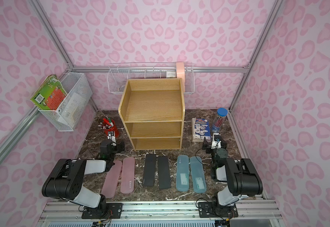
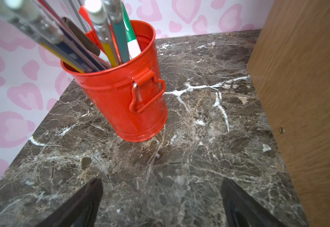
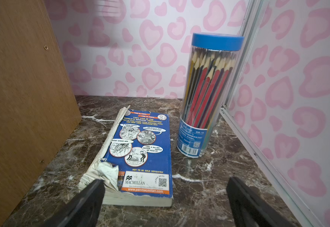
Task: Place the pencil cases on the shelf according to color
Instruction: Pick up the pencil case from the center of the board.
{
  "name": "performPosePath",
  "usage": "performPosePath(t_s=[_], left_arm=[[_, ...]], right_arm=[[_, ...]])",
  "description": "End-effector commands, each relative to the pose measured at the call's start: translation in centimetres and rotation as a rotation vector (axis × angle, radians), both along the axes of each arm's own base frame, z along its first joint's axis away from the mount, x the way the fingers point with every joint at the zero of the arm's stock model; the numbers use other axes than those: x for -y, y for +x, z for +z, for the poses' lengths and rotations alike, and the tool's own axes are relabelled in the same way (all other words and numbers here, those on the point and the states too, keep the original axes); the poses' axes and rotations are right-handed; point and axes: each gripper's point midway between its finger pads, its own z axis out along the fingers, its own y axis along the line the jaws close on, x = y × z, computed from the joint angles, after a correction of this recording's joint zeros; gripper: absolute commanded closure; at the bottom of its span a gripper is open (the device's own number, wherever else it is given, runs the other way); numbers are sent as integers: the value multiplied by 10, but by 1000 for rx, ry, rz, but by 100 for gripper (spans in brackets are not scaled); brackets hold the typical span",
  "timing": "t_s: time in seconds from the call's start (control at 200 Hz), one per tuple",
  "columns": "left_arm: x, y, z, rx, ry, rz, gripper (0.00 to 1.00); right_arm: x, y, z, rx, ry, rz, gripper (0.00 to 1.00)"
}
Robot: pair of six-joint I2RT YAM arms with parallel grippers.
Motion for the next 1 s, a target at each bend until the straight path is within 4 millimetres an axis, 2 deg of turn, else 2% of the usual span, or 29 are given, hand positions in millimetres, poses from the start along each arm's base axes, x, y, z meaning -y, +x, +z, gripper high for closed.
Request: performPosePath(t_s=[0.0, 0.415, 0.56, 0.69, 0.76, 0.805, 0.88, 0.995], left_arm=[[1, 4, 7, 27, -6, -2, 1], [3, 3, 12, 25, -1, -16, 3], [1, 6, 40, -14, 63, 27, 4], [-5, 2, 68, -141, -40, 161, 5], [-7, -8, 77, -196, -115, 222, 5], [-5, -14, 83, -220, -165, 241, 5], [5, -23, 94, -253, -246, 229, 4], [16, -45, 106, -289, -365, 227, 1]], right_arm=[[-1, 1, 2, 6, -3, 4, 0], [0, 2, 2, 5, -2, 4, 0], [0, -3, 14, 33, -22, -35, 0], [7, 2, 22, -14, -45, -149, 0], [0, 3, 25, -42, -42, -143, 0], [7, -1, 30, -37, 17, -197, 0], [32, -12, 36, -37, 183, -340, 0], [21, -11, 51, -96, 299, -213, 0]])
